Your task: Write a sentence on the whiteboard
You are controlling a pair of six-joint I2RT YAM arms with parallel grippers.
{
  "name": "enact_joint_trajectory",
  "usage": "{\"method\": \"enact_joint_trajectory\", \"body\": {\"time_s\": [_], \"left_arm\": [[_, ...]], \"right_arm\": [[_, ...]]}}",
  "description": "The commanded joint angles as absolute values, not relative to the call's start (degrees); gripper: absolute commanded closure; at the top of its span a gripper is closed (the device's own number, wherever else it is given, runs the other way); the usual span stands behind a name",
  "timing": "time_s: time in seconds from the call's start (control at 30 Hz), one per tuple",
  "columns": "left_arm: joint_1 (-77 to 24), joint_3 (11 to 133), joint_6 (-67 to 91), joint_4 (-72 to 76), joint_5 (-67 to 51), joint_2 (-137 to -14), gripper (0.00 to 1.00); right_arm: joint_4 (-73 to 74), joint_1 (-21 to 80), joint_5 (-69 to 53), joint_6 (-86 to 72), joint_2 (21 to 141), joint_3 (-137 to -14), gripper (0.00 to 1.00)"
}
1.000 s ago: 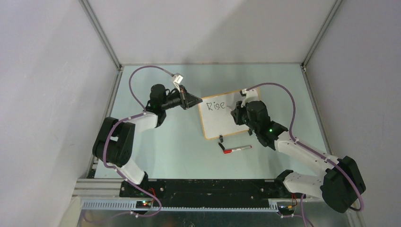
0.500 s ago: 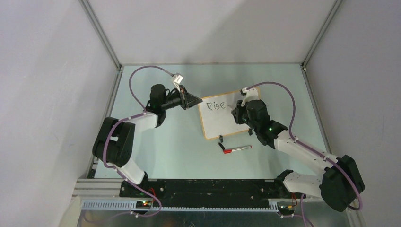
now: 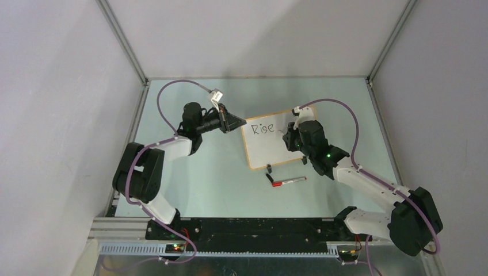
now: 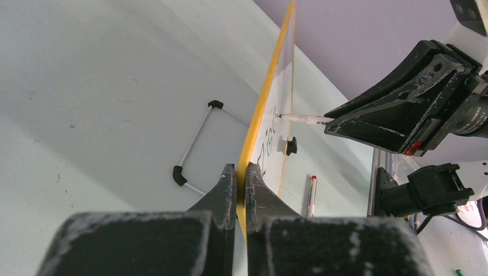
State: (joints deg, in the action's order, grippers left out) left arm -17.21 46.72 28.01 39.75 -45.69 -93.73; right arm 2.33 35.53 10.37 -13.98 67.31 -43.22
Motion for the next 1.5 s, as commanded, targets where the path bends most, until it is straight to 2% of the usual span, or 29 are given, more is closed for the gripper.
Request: {"method": "enact_joint_trajectory", "body": {"time_s": [0.0,0.5,1.47], "left_arm": [[-16.3,46.8,26.2,40.3,-43.8,-92.0,0.96],[-16.4,46.8,26.3,40.5,-43.9,-92.0,0.96],[-16.3,46.4,26.3,40.6,-44.1,-91.4,0.96]], "right_arm": [[2.7,35.3,11.6,-14.7,66.6,-45.7,1.0],[1.7,35.3,9.5,-14.4,64.2,-45.7,1.0],[1.4,35.1,9.3,-14.0,68.4,-48.1,1.0]]}}
